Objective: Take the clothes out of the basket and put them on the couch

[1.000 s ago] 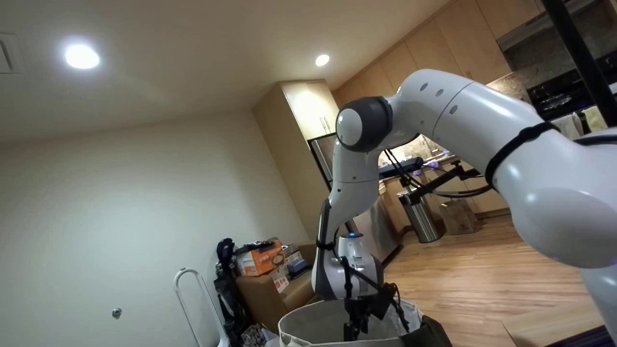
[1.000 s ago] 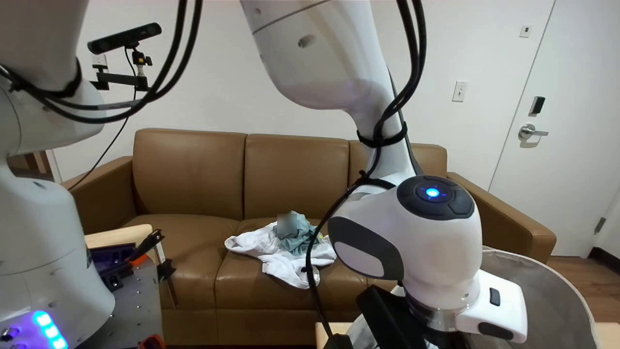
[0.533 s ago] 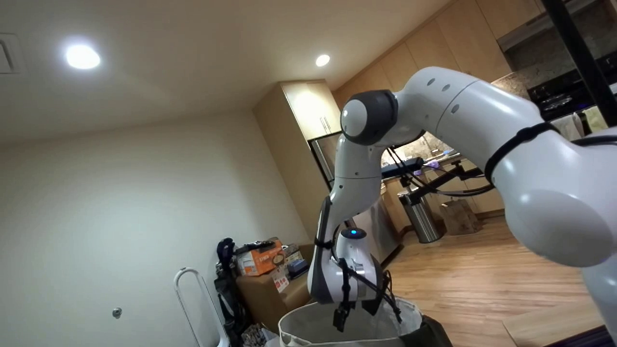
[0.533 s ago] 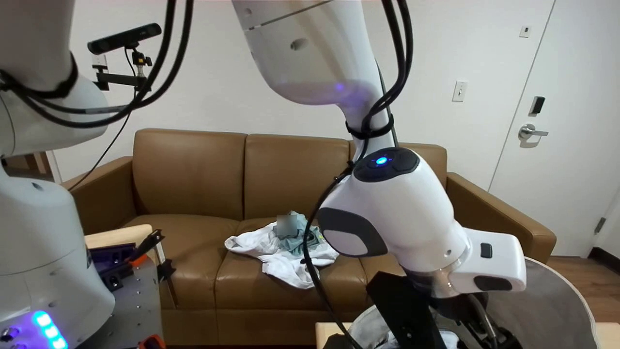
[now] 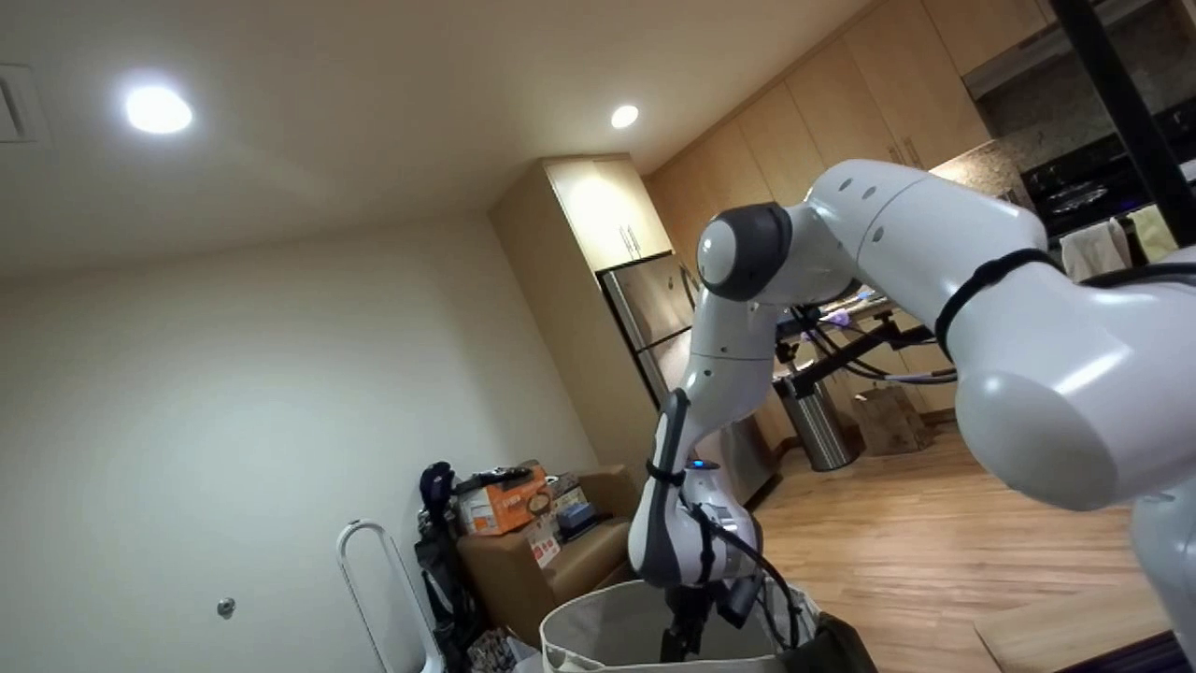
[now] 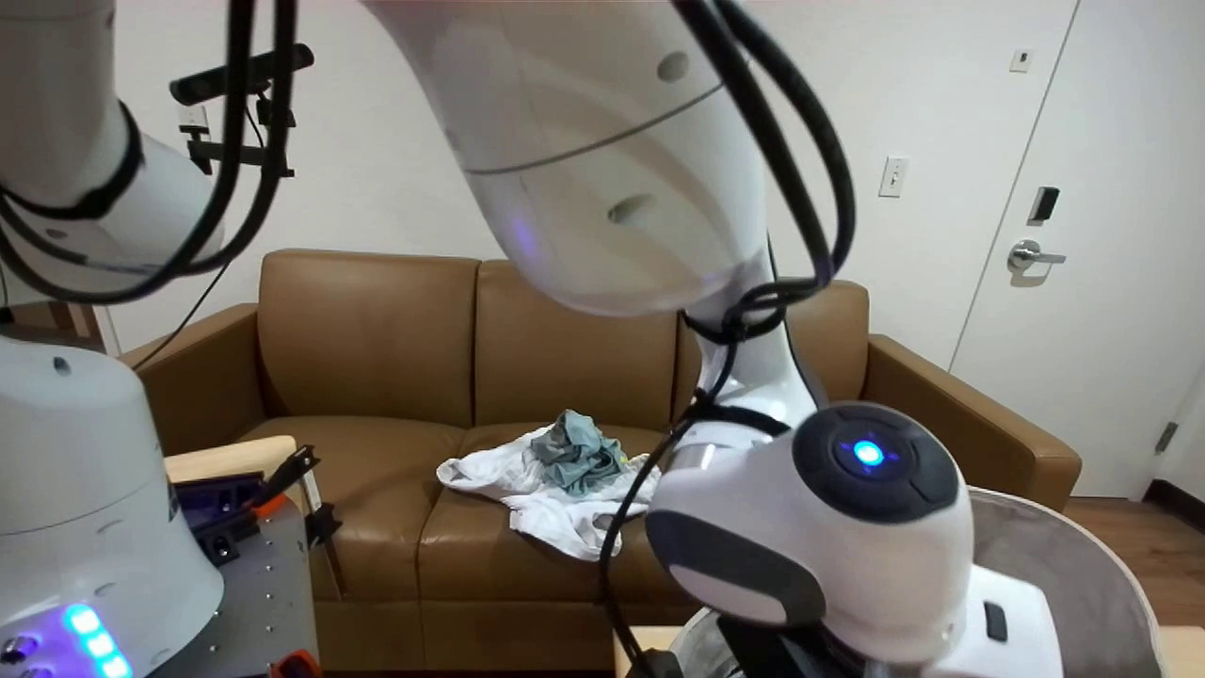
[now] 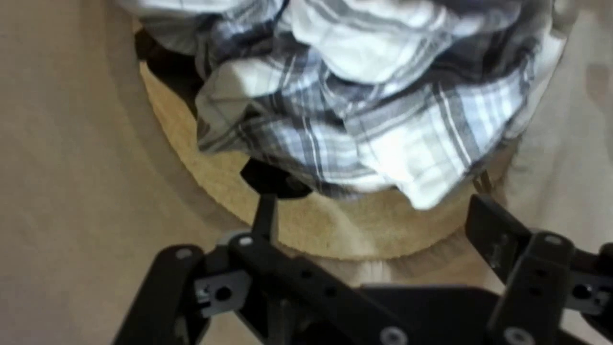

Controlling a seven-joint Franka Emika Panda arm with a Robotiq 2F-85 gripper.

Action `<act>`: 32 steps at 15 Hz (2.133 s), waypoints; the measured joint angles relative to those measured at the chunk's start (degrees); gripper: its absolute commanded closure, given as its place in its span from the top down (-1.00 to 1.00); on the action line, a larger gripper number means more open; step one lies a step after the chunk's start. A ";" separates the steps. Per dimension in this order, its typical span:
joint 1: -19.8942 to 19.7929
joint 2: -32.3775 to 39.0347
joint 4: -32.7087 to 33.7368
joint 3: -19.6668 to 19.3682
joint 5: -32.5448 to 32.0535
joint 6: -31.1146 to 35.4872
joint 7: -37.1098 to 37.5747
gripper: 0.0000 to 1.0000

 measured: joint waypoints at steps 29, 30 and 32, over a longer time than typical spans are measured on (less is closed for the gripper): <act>-8.13 20.23 11.05 5.73 -13.32 2.82 -4.79 -0.90; -8.17 20.17 10.90 6.57 -14.86 5.34 -3.41 -0.93; -8.16 19.80 10.76 7.93 -19.14 9.57 -0.27 -0.90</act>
